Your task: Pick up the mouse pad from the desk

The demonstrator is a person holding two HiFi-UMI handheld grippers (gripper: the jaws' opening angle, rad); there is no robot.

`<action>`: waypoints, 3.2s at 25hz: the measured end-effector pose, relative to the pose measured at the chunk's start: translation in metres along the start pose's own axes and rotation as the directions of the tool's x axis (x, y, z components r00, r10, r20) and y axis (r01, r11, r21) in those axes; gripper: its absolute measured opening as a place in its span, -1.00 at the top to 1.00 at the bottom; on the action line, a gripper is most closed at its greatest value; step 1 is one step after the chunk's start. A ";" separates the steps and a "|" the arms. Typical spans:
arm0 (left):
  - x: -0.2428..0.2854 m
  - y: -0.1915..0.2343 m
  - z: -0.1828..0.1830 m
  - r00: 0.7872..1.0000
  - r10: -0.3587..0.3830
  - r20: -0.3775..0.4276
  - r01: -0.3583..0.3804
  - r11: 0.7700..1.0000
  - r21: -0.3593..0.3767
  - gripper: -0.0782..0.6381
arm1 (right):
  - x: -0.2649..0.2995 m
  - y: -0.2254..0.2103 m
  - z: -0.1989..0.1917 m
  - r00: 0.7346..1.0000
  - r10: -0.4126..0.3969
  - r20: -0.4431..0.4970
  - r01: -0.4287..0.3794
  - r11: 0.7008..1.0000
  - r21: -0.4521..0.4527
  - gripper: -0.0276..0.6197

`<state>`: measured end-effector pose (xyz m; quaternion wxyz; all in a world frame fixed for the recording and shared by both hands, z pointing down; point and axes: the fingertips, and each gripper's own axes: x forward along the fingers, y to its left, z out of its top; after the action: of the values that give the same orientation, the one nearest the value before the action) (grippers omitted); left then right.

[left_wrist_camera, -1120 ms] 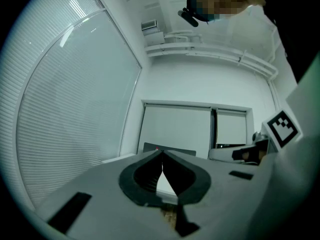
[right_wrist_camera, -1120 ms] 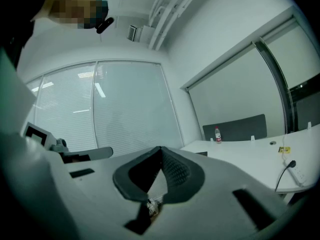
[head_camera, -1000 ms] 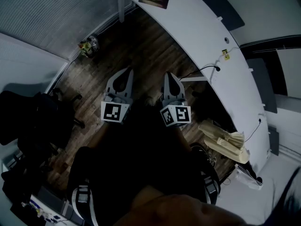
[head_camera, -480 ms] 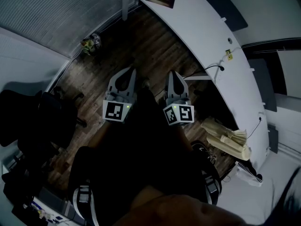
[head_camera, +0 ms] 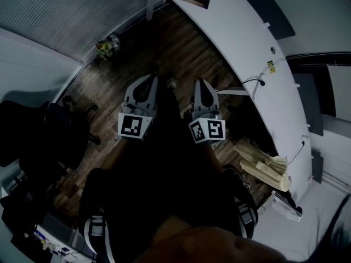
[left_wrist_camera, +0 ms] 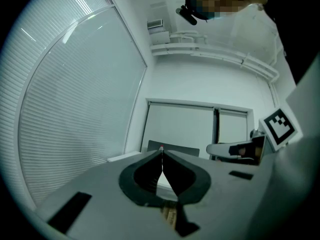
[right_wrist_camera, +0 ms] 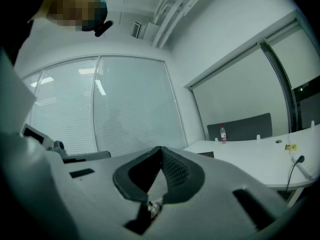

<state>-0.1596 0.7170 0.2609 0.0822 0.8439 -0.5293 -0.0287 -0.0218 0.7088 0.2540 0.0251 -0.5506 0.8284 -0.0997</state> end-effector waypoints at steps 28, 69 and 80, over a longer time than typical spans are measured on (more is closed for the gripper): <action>0.212 0.046 0.005 0.997 -0.010 -0.082 0.009 1.000 -0.009 0.77 | 0.184 -0.118 0.033 0.999 0.007 -0.031 -0.006 0.999 0.034 0.91; 0.440 0.083 0.008 0.992 0.079 -0.101 -0.082 0.996 -0.020 0.77 | 0.342 -0.287 0.045 0.997 0.003 -0.082 0.004 0.997 0.077 0.91; 0.502 0.153 -0.006 0.984 0.014 -0.179 -0.018 1.000 -0.024 0.77 | 0.420 -0.294 0.031 0.990 -0.099 -0.102 0.106 0.992 0.065 0.91</action>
<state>-0.0745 0.2014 0.3116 0.1404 0.8377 -0.5261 0.0413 0.0845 0.2095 0.3085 -0.0017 -0.5856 0.7953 -0.1569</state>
